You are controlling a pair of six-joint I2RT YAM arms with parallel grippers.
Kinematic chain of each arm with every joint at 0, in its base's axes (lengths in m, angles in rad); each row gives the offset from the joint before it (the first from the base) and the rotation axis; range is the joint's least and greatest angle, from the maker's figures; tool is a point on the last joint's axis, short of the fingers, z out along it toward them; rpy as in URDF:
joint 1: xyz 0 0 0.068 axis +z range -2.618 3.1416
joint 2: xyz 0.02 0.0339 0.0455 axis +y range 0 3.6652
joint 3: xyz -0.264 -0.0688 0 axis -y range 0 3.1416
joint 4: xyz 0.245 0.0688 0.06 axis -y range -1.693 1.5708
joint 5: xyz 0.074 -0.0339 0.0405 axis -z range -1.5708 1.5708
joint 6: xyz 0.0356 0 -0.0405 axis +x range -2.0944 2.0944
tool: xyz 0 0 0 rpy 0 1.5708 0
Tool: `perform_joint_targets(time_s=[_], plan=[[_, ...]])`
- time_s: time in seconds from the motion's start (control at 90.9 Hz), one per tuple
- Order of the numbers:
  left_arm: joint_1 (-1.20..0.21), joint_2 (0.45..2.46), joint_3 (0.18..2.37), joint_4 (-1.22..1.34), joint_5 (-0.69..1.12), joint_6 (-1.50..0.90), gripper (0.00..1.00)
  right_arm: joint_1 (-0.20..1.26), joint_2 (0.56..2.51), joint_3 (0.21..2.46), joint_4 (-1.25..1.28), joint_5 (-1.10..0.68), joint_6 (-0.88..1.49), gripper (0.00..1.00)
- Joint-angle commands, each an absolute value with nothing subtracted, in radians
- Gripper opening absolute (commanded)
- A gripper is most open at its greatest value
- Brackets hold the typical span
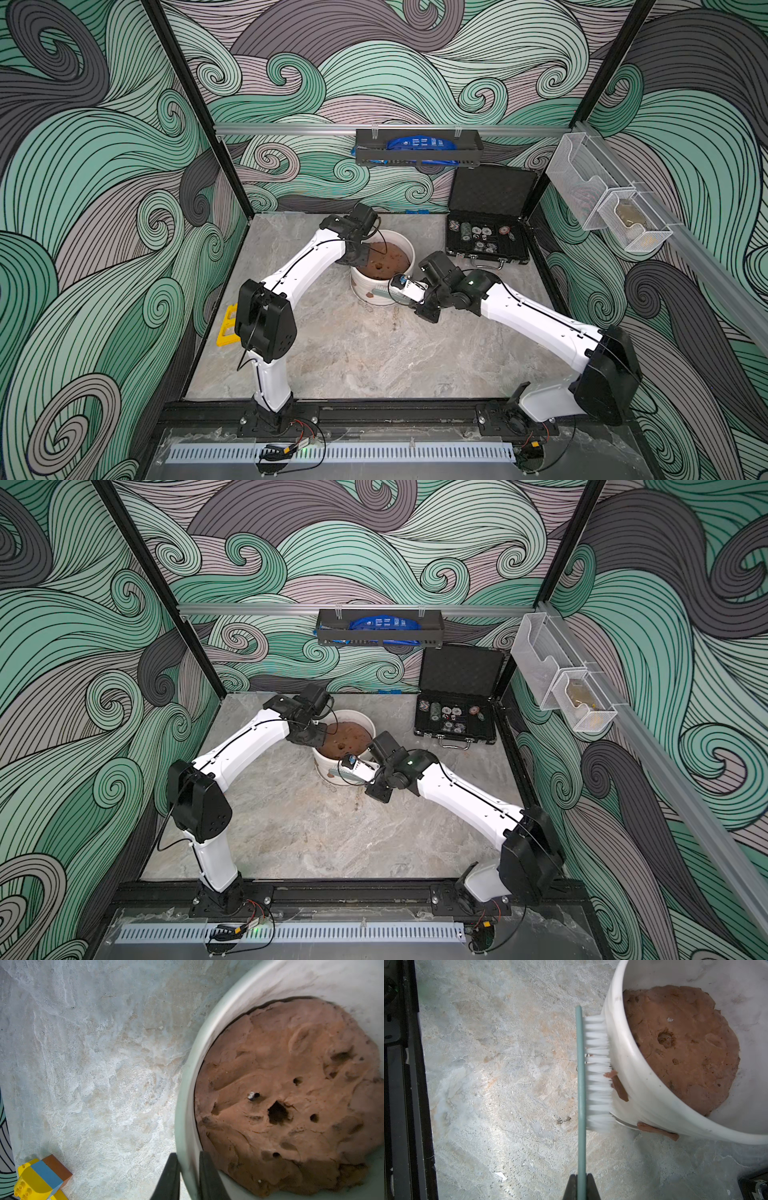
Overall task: Scrub the dried mud off the ceramic pot
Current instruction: Rotate the pot at the center of the board.
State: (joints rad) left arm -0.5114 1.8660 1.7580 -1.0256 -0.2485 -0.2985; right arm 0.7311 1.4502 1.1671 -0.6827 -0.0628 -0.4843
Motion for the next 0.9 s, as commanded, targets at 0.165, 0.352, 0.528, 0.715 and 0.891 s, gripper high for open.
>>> perform_joint_targets(time_s=[0.165, 0.352, 0.528, 0.715, 0.891], plan=[[-0.517, 1.937, 1.747, -1.079, -0.191, -0.208, 0.09, 0.734, 1.483, 1.202, -0.697, -0.065, -0.484, 0.00], [-0.514, 1.948, 1.756, -1.086, -0.208, -0.167, 0.06, 0.722, 1.481, 1.186, -0.698, -0.057, -0.481, 0.00], [-0.511, 1.957, 1.768, -1.089, -0.199, -0.148, 0.06, 0.696, 1.496, 1.191, -0.692, -0.055, -0.471, 0.00], [-0.507, 1.959, 1.779, -1.092, -0.201, -0.141, 0.06, 0.707, 1.509, 1.159, -0.686, -0.051, -0.459, 0.00], [-0.501, 1.957, 1.784, -1.090, -0.194, -0.133, 0.06, 0.711, 1.491, 1.104, -0.681, -0.048, -0.435, 0.00]])
